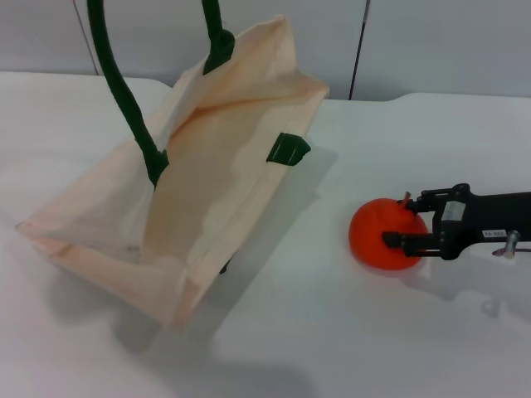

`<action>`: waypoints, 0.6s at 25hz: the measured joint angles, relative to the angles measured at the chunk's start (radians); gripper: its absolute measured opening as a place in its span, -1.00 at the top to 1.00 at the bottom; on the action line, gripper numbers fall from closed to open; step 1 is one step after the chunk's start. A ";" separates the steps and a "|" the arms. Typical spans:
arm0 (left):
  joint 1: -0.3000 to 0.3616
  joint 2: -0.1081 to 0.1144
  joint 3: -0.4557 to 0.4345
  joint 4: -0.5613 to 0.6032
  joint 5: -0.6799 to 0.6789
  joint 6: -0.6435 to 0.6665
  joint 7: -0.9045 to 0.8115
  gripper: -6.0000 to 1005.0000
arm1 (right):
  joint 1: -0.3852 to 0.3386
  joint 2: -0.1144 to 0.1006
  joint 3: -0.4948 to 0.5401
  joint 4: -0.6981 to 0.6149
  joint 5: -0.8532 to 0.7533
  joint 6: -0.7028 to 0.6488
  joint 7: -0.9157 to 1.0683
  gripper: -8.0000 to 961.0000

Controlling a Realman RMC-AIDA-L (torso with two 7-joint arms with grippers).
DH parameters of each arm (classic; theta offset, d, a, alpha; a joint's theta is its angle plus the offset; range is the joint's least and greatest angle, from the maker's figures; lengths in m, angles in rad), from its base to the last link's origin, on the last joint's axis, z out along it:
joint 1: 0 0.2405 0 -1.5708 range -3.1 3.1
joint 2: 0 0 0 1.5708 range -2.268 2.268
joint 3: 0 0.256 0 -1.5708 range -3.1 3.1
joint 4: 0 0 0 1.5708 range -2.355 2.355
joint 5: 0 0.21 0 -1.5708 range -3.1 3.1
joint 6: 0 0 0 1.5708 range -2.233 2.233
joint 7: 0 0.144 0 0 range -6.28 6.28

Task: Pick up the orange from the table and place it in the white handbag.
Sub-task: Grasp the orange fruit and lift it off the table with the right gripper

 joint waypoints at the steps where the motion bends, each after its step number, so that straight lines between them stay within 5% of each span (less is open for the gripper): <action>1: 0.000 0.000 0.000 0.000 0.000 0.000 0.000 0.75 | 0.001 -0.001 0.001 0.000 0.000 0.000 -0.009 -0.52; 10: -0.004 -0.001 0.000 0.000 -0.001 0.000 -0.001 0.75 | 0.005 -0.005 0.001 0.001 0.000 0.007 -0.039 0.22; 15: -0.008 -0.003 0.000 0.000 -0.002 0.000 0.000 0.75 | 0.000 -0.008 0.010 -0.006 0.033 0.099 -0.074 0.36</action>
